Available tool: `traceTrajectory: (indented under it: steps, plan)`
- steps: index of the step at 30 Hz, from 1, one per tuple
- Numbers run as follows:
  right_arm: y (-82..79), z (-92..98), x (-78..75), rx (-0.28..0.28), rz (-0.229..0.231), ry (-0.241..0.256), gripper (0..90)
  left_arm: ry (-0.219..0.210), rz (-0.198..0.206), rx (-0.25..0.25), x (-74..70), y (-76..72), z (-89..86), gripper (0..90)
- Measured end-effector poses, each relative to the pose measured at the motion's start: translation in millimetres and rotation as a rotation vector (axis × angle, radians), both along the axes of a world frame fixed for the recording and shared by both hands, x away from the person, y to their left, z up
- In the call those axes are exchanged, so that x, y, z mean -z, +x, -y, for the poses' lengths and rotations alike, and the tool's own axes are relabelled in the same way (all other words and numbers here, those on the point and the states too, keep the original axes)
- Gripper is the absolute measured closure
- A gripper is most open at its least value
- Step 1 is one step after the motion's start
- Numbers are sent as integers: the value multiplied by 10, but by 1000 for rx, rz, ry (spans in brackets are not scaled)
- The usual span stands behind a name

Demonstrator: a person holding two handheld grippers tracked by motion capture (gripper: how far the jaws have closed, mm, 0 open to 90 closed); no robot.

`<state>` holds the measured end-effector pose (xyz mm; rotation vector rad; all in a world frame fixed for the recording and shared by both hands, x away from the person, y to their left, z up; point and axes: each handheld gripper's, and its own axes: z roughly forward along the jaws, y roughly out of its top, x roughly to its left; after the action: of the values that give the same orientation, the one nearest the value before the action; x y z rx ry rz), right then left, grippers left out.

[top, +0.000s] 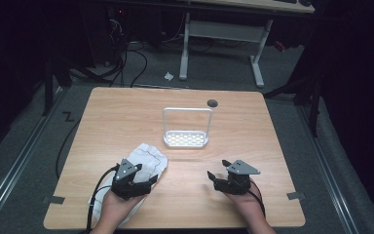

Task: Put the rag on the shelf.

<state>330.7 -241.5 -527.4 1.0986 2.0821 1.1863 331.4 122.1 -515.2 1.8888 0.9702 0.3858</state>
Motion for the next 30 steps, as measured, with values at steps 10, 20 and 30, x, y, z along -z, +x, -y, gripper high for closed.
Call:
traceTrajectory:
  steps: [10, 20, 30]
  plan:
    - [-27, 104, -35, 16, 10, 37, 274, 1, -13, -2, -30, 100, -46, 267]
    - [-31, 90, -62, 32, 33, 38, 294, 217, -127, -80, 39, 223, -442, 670]
    - [-29, 97, -66, 32, 15, 62, 313, 261, -163, 37, 75, 86, -80, 759]
